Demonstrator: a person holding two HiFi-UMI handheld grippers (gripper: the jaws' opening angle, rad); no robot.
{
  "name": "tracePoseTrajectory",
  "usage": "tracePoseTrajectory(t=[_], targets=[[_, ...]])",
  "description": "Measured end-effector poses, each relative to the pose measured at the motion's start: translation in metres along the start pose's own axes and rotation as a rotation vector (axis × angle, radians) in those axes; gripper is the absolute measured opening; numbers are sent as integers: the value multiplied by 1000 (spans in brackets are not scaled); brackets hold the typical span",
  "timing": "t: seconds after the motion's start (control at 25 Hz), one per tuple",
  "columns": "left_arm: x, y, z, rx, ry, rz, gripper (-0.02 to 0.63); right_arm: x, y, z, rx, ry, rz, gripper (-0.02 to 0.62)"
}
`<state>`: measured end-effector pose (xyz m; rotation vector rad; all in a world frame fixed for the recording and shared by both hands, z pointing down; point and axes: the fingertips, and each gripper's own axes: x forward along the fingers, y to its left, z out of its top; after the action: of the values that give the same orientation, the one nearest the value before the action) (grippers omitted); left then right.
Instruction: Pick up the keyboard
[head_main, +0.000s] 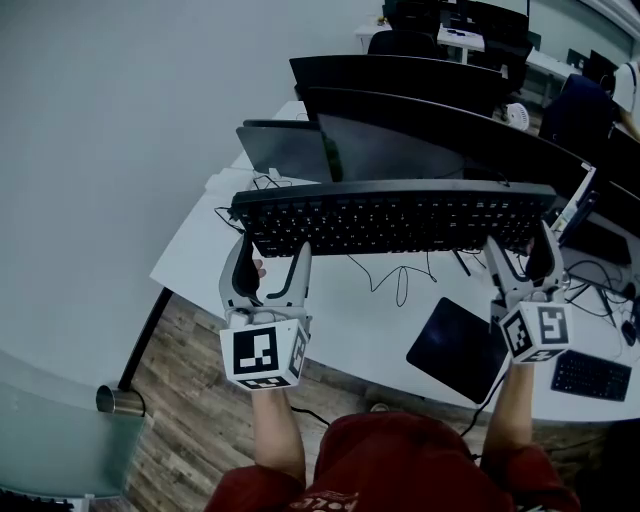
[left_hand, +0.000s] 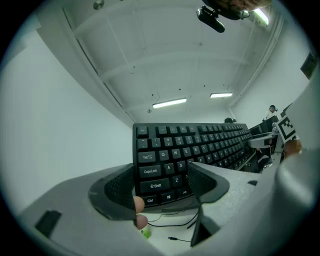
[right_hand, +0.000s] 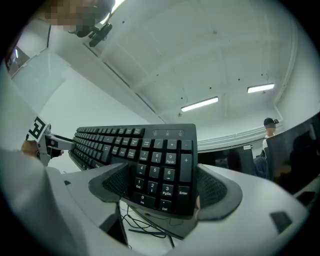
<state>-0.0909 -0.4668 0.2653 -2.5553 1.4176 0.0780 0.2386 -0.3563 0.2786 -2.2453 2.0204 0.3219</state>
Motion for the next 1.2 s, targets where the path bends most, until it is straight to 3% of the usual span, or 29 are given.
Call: tracePoseTrajectory(t=[1.2], targets=[[4, 1, -5, -16, 25, 5, 328, 5, 0, -5, -5, 41, -3, 402]])
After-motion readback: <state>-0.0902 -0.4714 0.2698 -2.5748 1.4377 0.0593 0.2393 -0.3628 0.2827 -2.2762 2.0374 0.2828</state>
